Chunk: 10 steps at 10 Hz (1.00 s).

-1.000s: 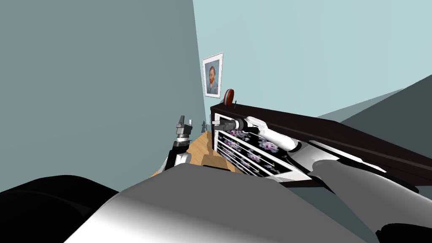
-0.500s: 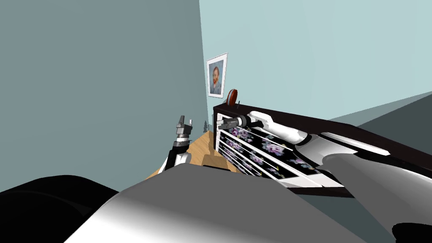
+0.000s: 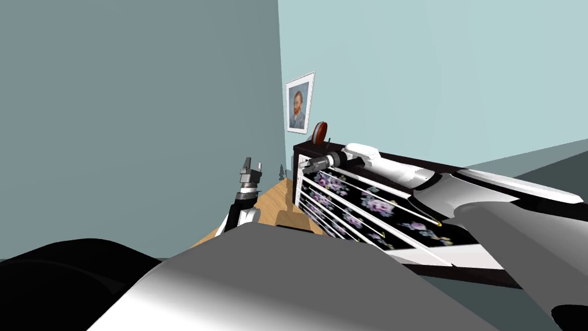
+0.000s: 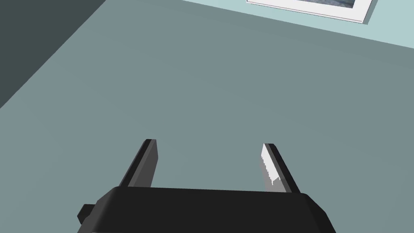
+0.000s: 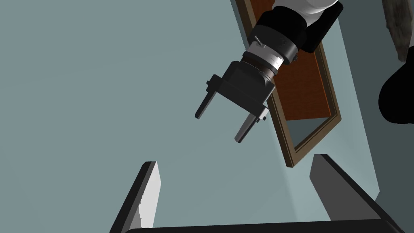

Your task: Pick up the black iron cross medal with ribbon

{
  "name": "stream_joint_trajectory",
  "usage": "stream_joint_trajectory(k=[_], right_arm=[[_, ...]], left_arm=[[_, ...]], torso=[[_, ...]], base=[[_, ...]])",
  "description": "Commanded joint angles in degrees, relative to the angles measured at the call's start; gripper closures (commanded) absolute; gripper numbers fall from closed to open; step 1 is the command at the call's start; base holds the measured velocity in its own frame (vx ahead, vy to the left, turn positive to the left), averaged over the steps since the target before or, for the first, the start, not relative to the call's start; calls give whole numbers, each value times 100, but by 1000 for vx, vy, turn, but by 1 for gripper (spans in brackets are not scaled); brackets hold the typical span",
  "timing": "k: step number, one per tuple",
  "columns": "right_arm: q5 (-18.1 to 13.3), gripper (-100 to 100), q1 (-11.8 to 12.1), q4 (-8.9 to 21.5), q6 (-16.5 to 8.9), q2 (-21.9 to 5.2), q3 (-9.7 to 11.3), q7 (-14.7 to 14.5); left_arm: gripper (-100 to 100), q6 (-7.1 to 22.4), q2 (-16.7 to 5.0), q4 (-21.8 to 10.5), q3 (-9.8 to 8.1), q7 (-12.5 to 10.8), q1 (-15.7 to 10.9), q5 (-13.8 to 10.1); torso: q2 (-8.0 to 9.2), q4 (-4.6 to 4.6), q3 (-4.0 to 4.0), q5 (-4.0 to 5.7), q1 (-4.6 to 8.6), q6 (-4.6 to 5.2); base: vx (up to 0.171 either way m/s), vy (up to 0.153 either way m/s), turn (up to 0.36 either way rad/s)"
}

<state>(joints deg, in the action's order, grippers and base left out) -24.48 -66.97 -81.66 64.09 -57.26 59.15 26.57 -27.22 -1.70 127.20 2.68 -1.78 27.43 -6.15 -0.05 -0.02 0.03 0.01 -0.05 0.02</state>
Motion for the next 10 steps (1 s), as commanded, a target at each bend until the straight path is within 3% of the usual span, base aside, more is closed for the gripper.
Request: stream_joint_trajectory(k=[1,2,4,5,7,8,9,10], right_arm=[[-90,-100,-286,204,147,-136,117,87],[-305,-100,-474,429,375,-370,372,240],[-305,-100,-744,552,375,-373,380,240],[-525,-100,-967,832,602,-603,638,387],[-525,-100,-1133,897,602,-603,638,387],[-747,-100,-1368,1087,827,-825,892,527],[-747,-100,-1494,1237,827,-825,892,527],[-971,-100,-1710,1426,1045,-1040,1141,661]], left_arm=[[0,0,0,0,0,0,0,0],[0,0,0,0,0,0,1,0],[0,0,0,0,-1,0,1,0],[0,0,0,0,-1,0,1,0],[0,0,0,0,-1,0,1,0],[0,0,0,0,-1,0,1,0],[0,0,0,0,0,0,0,0],[0,0,0,0,-1,0,1,0]], torso=[[0,0,0,0,0,0],[-1,1,0,0,1,4],[-4,0,2,1,2,4],[-1,0,1,2,3,4],[-6,-1,3,1,3,3],[-3,-1,2,2,4,5],[-6,-1,3,1,2,1],[-7,-2,4,2,3,4]], base=[[9,4,92],[17,10,154],[15,1,45],[23,6,192],[19,-3,37],[23,4,189],[27,-3,94],[47,1,140]])
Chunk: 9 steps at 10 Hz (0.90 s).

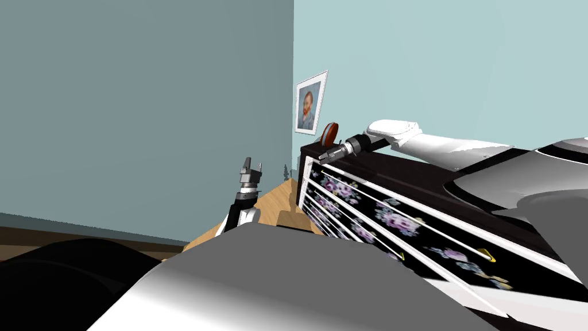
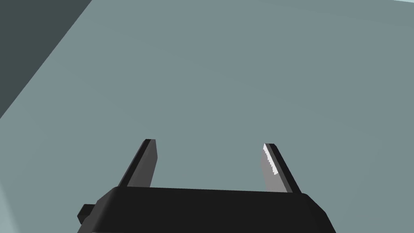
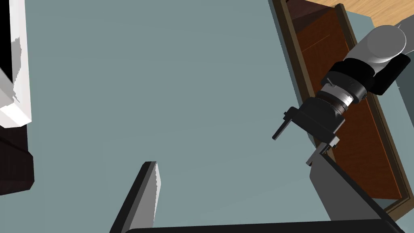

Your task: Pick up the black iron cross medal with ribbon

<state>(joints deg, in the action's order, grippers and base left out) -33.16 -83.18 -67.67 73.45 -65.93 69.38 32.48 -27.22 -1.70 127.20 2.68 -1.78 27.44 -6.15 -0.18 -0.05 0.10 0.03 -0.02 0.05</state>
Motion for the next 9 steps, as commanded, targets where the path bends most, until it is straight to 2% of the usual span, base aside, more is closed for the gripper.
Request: stream_joint_trajectory(k=[1,2,4,5,6,7,9], right_arm=[[-103,-100,-204,171,109,-173,119,70],[-326,-100,-431,405,320,-379,360,196],[-326,-100,-505,497,320,-379,360,196],[-547,-100,-766,680,522,-576,592,313],[-547,-100,-776,812,522,-576,592,313],[-763,-100,-1018,975,716,-760,812,422],[-763,-100,-1018,1112,716,-760,812,422]], left_arm=[[0,0,0,0,0,0,0,0],[0,0,0,0,0,0,0,0],[0,0,0,0,0,0,0,0],[0,0,0,0,-1,0,0,0],[0,0,0,0,0,0,0,0],[0,0,0,0,0,0,1,0],[0,0,0,0,0,0,1,0]], torso=[[0,0,0,0,0,0],[1,0,0,1,2,3],[-1,-2,2,2,4,1],[6,0,-2,3,4,3],[2,0,-1,1,3,0],[2,-1,0,3,6,3],[-4,-3,4,3,3,2]], base=[[44,-5,83],[58,-5,151],[32,-11,48],[40,-10,146],[43,-14,94],[65,-8,138],[35,-6,42]])
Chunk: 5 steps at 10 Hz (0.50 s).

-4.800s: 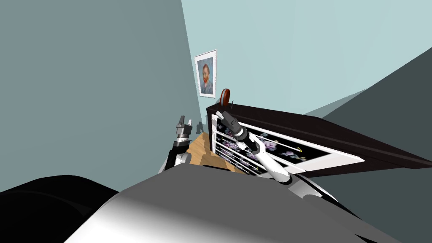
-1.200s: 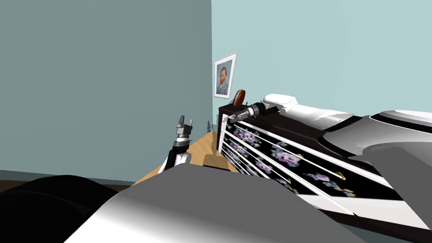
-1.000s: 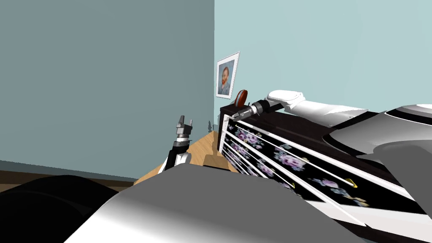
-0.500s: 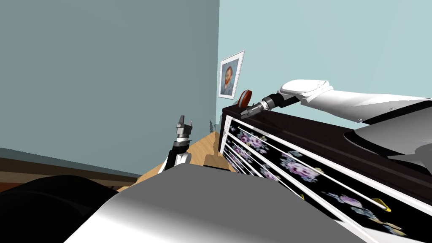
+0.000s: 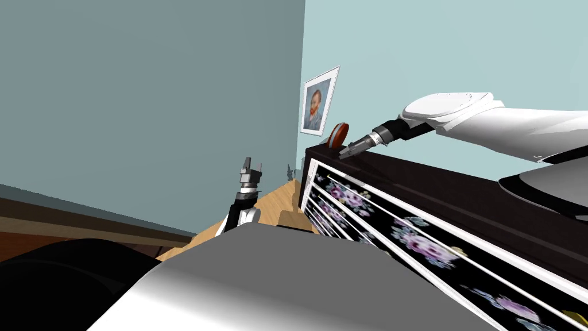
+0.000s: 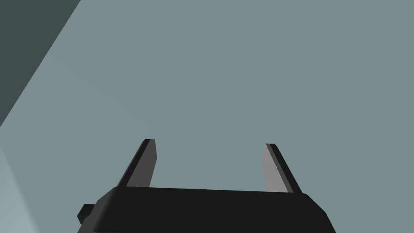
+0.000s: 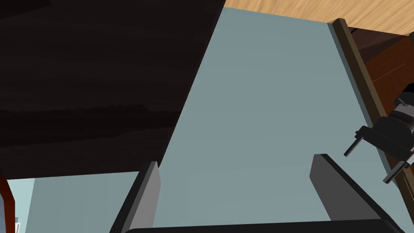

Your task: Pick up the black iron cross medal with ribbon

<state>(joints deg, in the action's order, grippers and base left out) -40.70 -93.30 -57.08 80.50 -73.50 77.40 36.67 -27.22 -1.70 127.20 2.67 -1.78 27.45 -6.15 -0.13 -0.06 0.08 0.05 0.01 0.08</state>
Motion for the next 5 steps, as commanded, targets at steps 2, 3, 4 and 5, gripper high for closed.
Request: stream_joint_trajectory(k=[2,3,4,5], right_arm=[[-403,-100,-403,484,366,-326,406,194],[-572,-100,-551,758,526,-461,580,276],[-597,-100,-562,792,526,-461,595,276],[-597,-100,-562,843,526,-461,595,276]], left_arm=[[0,0,0,0,0,0,-1,0],[0,0,0,0,0,0,0,0],[0,0,0,0,0,0,0,0],[0,0,0,0,0,0,1,0]], torso=[[-3,0,1,-1,0,-3],[-16,-3,8,1,9,-1],[-24,-4,13,1,5,-1],[-22,-7,14,2,2,-1]], base=[[62,-18,169],[113,-17,221],[84,-8,80],[31,-3,-15]])
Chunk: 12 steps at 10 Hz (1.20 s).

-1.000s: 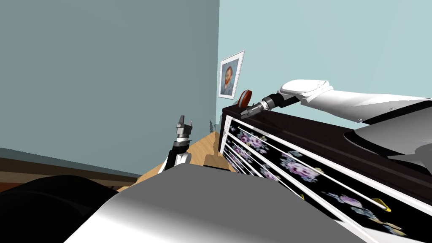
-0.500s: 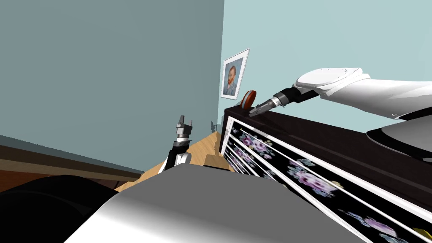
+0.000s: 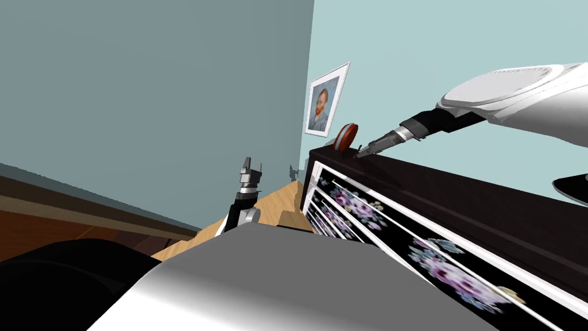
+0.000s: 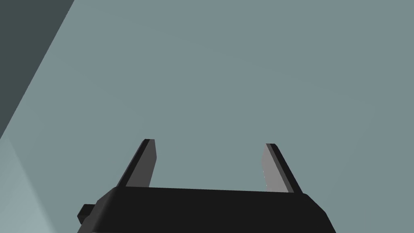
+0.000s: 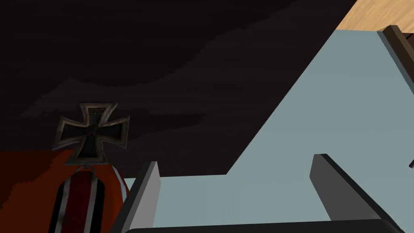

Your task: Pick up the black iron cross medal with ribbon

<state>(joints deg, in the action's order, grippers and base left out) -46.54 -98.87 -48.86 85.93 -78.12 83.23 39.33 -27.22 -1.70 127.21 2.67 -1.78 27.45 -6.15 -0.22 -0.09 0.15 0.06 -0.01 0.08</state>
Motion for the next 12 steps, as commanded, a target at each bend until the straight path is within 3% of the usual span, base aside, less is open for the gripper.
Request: stream_joint_trajectory(k=[1,4,5,7,8,9,10,11,12], right_arm=[[-182,-100,-134,241,128,-115,178,83],[-581,-100,-388,741,482,-338,566,245],[-581,-100,-388,746,482,-338,566,245],[-805,-100,-503,1022,727,-418,781,331],[-750,-100,-474,928,659,-438,730,305],[-759,0,-477,939,679,-441,739,311],[-731,-100,-292,991,539,-334,664,255],[-714,-100,-181,1023,456,-270,620,222],[-717,-100,-232,926,500,-372,651,252]], left_arm=[[0,0,0,0,0,0,0,0],[0,0,0,0,0,0,0,0],[0,0,0,0,0,0,1,0],[0,0,0,0,0,0,0,0],[0,0,0,0,0,0,1,0],[0,0,0,0,0,0,0,0],[0,0,0,0,0,0,0,0],[0,0,0,0,0,0,0,0],[0,0,0,0,0,0,-1,0]], torso=[[0,0,0,0,0,0],[-19,-4,10,0,1,-2],[-30,-8,17,-1,-5,-3],[-24,-6,14,-4,-11,-5],[-27,-7,16,-3,-11,-3],[-9,-3,6,-3,-10,-1],[7,1,-4,-3,-9,0],[16,3,-9,-2,-10,0],[23,5,-13,-3,-15,0]], base=[[43,2,121],[110,-3,175],[92,9,41],[113,13,173],[47,3,19],[9,0,-2],[-5,9,-22],[-20,26,-28],[-10,14,-4]])
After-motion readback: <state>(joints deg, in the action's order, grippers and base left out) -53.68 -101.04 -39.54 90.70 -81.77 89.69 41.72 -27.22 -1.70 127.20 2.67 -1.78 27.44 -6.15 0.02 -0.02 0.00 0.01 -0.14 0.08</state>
